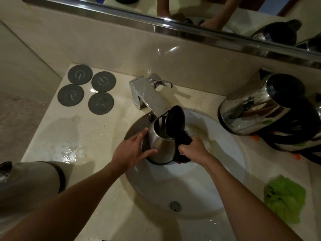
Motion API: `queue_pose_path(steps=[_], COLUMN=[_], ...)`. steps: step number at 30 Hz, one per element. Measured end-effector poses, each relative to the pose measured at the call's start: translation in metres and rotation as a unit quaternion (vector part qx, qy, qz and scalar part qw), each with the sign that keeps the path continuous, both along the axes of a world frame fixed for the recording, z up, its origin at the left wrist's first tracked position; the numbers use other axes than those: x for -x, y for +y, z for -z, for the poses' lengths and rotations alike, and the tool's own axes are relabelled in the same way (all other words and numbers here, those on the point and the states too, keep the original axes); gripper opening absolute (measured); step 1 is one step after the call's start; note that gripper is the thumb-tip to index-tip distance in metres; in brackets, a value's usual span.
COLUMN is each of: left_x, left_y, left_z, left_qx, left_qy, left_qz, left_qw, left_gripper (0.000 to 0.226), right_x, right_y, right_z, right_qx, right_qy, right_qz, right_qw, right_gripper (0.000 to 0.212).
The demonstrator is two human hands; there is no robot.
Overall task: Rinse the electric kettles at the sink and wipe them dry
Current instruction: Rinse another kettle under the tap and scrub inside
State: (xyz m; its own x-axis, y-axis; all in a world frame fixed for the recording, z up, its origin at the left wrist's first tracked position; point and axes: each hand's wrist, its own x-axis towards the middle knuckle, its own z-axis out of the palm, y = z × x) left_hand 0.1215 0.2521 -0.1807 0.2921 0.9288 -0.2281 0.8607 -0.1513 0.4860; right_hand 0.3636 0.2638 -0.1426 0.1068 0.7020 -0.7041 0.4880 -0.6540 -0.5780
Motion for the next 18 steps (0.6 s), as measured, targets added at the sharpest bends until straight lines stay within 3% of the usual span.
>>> queue_pose_path(steps=[5, 10, 18], left_x=[0.0008, 0.0008, 0.0003], left_y=[0.0007, 0.0, -0.0003], left_z=[0.0053, 0.006, 0.0072], left_qx=[-0.006, -0.01, -0.034], left_qy=[-0.001, -0.001, -0.001], left_qz=[0.001, -0.004, 0.001], left_qw=[1.0, 1.0, 0.999], left_gripper=[0.102, 0.106, 0.107], right_x=[-0.0007, -0.0006, -0.0014], right_y=[-0.0003, -0.0015, 0.0012], right_z=[-0.0013, -0.0036, -0.0026], right_qx=[-0.006, -0.01, -0.006], right_qy=[-0.004, -0.001, -0.002], right_qz=[0.001, 0.002, -0.006], right_qw=[1.0, 1.0, 1.0], right_gripper=[0.01, 0.02, 0.009])
